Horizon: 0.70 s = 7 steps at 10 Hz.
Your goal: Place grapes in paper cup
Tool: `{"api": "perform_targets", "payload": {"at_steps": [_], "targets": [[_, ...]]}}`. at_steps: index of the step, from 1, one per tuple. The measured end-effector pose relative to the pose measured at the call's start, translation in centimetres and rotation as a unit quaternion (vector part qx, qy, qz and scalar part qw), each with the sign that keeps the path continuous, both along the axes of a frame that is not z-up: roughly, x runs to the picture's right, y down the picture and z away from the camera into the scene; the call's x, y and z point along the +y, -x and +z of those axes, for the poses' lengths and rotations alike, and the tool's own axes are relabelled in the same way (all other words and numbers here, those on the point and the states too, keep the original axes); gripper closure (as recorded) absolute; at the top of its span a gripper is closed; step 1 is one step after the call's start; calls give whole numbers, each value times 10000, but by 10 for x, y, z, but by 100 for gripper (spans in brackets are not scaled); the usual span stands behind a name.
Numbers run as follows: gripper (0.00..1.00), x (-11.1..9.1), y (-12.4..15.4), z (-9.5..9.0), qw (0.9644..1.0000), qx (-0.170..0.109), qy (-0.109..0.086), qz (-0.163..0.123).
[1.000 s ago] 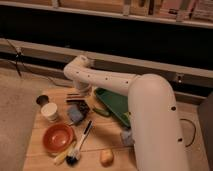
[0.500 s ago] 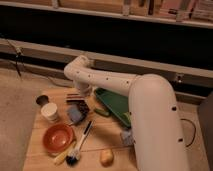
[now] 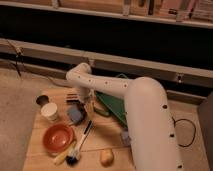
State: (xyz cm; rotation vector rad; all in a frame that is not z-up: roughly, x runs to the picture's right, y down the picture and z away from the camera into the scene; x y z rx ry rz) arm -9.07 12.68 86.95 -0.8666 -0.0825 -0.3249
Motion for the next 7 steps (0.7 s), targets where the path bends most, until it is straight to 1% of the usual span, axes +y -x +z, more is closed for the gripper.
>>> {"api": "perform_targets", "payload": {"at_steps": [1, 3, 4, 6, 7], "targets": [[20, 2, -4, 0, 9998, 145, 76, 104], [20, 7, -5, 3, 9995, 155, 188, 182], [20, 10, -6, 6, 9995, 118, 213, 184], [20, 8, -8, 8, 9997, 67, 189, 125], [20, 6, -9, 11, 9999, 50, 144, 41]]}}
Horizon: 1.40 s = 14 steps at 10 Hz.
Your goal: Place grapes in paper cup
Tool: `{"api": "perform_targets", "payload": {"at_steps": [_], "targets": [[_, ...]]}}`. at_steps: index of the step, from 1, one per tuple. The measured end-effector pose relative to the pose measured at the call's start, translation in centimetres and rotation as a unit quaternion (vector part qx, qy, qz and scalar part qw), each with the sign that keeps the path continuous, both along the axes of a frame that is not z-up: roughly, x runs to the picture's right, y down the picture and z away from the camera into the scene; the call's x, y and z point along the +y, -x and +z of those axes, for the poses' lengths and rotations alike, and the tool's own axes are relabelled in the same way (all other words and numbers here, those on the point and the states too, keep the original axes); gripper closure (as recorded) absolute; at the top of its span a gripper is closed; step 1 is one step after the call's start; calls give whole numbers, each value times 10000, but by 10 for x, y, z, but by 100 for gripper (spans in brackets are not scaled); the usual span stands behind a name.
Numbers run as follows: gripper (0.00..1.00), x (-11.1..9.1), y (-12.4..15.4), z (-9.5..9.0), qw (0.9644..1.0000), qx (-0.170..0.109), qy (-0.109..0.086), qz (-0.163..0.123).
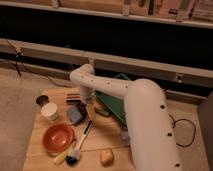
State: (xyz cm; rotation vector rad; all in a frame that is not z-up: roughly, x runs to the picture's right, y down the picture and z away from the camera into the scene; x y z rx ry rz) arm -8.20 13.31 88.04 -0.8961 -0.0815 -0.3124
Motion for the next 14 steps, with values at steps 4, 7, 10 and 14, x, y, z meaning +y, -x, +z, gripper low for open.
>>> {"api": "perform_targets", "payload": {"at_steps": [4, 7, 10, 14], "targets": [[20, -4, -9, 9, 9994, -150, -207, -213], [20, -7, -9, 16, 9979, -324, -445, -350], [20, -14, -8, 24, 9961, -455, -569, -500], [20, -29, -4, 33, 9927, -662, -746, -671]]}}
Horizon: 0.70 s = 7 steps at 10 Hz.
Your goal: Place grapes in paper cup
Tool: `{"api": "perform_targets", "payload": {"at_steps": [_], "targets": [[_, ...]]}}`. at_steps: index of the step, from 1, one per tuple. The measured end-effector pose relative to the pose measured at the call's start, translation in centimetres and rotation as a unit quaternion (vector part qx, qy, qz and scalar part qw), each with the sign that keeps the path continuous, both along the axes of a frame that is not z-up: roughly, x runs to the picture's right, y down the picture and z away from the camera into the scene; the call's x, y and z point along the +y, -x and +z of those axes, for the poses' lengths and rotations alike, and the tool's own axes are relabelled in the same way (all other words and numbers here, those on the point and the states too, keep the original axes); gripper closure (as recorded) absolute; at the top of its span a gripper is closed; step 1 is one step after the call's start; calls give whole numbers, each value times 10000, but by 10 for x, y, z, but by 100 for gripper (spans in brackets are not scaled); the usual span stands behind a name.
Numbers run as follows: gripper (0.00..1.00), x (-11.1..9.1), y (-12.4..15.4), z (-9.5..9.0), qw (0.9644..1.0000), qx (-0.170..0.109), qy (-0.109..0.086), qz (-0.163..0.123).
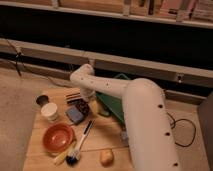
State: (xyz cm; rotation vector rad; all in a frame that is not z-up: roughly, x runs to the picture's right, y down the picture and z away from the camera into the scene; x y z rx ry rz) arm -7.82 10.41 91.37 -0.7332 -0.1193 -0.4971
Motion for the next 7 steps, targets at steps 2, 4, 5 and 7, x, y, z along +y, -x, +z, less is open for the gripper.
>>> {"api": "perform_targets", "payload": {"at_steps": [2, 4, 5, 7], "targets": [[20, -5, 3, 2, 9999, -112, -51, -51], [20, -7, 9, 5, 9997, -242, -78, -64], [20, -7, 11, 6, 9995, -302, -88, -42], [20, -9, 14, 8, 9991, -415, -97, 48]]}}
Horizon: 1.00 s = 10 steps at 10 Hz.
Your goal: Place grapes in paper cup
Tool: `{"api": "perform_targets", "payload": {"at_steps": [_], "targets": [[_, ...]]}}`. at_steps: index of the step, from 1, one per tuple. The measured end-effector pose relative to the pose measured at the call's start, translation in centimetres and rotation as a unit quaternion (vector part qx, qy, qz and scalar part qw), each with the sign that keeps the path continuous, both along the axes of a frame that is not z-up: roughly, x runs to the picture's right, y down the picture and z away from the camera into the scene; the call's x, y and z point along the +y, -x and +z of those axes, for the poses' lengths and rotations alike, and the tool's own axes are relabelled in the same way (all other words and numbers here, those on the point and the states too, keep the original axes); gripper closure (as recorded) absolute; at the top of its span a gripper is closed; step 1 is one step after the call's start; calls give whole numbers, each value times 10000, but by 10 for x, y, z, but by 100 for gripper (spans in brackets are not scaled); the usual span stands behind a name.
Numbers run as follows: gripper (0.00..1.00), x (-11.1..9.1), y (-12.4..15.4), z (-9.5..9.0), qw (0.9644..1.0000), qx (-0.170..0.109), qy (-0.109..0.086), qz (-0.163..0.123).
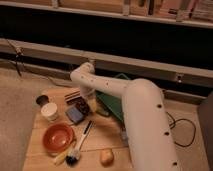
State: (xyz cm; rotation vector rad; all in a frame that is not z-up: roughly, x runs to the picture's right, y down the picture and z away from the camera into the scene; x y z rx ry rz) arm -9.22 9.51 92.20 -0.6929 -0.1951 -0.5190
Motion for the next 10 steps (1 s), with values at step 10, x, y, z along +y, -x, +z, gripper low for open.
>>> {"api": "perform_targets", "payload": {"at_steps": [10], "targets": [[20, 7, 42, 2, 9976, -606, 66, 317]]}}
